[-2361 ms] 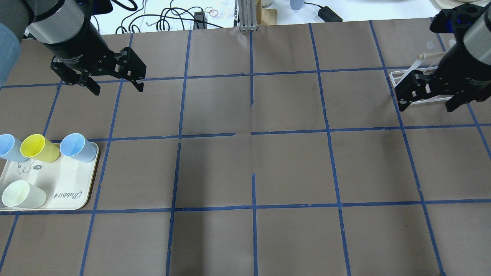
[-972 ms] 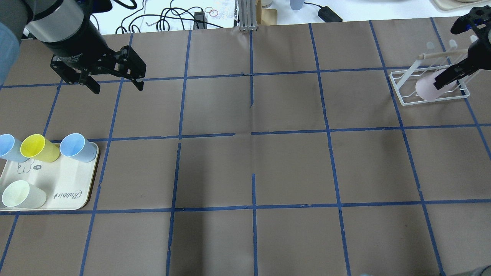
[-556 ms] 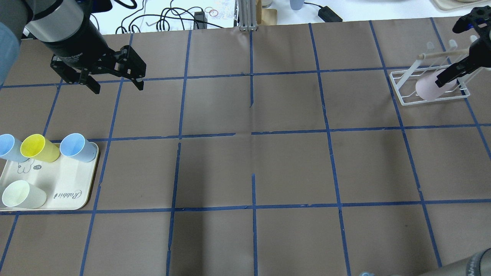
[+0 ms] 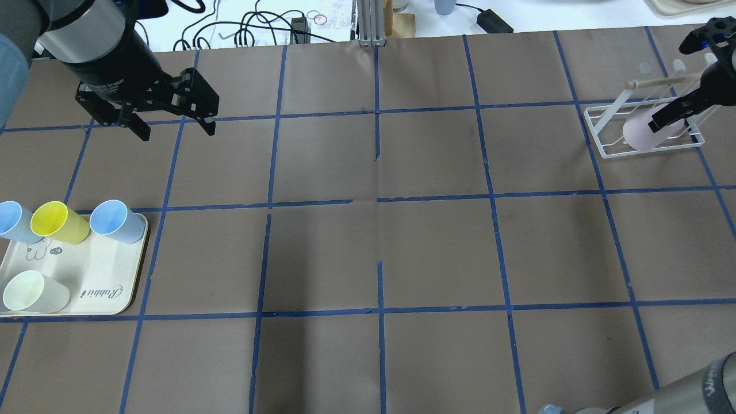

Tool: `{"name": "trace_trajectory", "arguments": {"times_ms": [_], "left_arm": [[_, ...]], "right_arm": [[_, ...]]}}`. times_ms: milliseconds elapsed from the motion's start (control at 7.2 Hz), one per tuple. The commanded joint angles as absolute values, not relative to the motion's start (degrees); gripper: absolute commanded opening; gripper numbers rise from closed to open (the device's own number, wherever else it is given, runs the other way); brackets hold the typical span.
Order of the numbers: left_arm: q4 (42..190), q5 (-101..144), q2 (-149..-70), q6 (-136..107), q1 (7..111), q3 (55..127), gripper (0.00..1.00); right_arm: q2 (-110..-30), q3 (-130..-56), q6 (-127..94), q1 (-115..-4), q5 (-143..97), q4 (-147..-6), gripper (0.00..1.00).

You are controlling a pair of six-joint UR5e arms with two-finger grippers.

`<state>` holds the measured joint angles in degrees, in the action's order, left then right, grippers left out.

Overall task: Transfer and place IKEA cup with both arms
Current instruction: 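Lower the right gripper and close it on the pink cup's base, then lift the pink cup off the rack peg with the right gripper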

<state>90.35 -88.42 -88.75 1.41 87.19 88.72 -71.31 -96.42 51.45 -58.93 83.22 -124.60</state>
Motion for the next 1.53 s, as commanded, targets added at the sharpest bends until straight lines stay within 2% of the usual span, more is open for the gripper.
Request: {"name": "trace_trajectory", "arguments": {"times_ms": [0, 556, 694, 972, 1250, 1389], "left_arm": [[90.35, -88.42, -88.68, 1.41, 87.19, 88.77, 1.0], [90.35, -88.42, -88.68, 1.41, 87.19, 88.77, 1.0], [90.35, -88.42, -88.68, 1.41, 87.19, 88.86, 1.0], [90.35, -88.42, -88.59, 1.41, 87.19, 88.86, 1.0], [90.35, -88.42, -88.59, 1.49, 87.19, 88.95, 1.0], [90.35, -88.42, -88.25, 1.67, 87.19, 89.12, 1.0]], "right_arm": [[-70.75, -96.42, 51.24, -59.24, 83.06, -125.16, 1.0], [-69.0, -96.42, 51.33, -59.33, 82.97, -125.5, 1.0], [-68.99, -96.42, 51.33, -59.33, 82.97, -125.51, 0.95], [-68.99, -96.33, 51.33, -59.24, 82.97, -125.51, 0.68], [-69.26, -96.33, 51.5, -59.24, 83.06, -125.51, 0.36], [-69.52, -96.33, 51.5, -59.24, 83.06, -125.51, 0.24]]}}
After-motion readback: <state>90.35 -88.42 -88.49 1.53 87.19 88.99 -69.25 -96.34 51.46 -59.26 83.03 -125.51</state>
